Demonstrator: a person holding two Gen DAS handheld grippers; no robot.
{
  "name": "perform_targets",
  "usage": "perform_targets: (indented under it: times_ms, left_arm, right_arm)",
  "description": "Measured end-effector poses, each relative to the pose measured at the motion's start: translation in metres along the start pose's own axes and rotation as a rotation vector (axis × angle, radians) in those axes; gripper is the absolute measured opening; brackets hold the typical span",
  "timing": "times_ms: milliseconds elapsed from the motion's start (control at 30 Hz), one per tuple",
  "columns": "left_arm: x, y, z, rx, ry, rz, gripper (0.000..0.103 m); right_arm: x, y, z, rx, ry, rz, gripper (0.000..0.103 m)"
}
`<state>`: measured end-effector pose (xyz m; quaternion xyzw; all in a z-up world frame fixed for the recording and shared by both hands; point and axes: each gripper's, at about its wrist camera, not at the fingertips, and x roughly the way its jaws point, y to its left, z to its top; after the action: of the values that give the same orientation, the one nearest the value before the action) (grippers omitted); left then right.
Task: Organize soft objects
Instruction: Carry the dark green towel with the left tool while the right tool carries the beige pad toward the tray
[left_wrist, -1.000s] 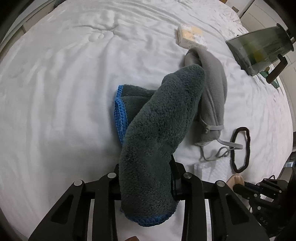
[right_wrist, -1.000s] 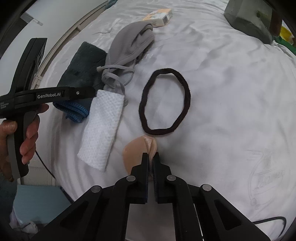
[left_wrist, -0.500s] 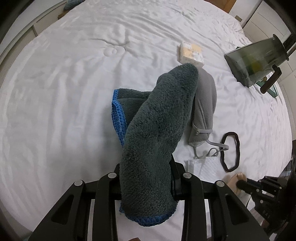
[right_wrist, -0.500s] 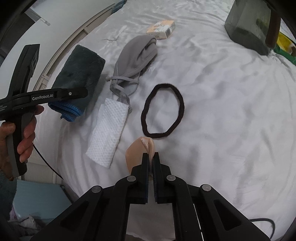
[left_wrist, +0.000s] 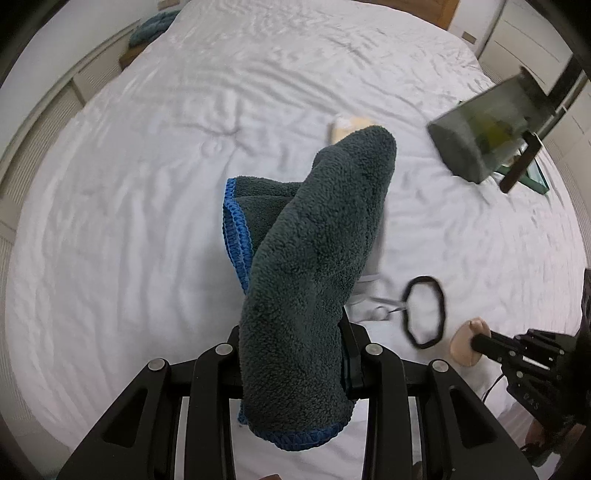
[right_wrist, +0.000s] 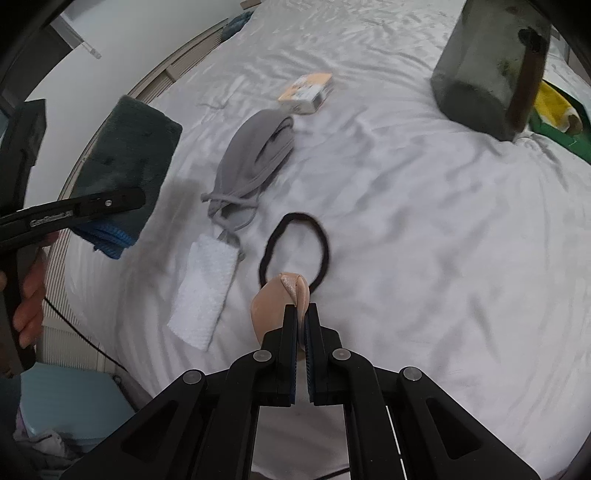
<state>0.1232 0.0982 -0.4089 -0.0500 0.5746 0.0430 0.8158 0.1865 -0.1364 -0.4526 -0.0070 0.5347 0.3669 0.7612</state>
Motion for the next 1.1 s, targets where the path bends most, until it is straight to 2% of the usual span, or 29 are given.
perform_targets:
  times_ms: [433,1100]
  left_arm:
    - [-0.01,-0.093,0.025,0.125,0.012,-0.056,0.028]
    - [0.013,-0.208,0.031,0.268,0.084,-0.103,0.028]
  right_arm:
    - [-0.047,-0.052,0.01,0.036,-0.031,-0.038,0.003]
    - [-0.094,-0.155,-0.012,0.159,-0.056,-0.117,0.003]
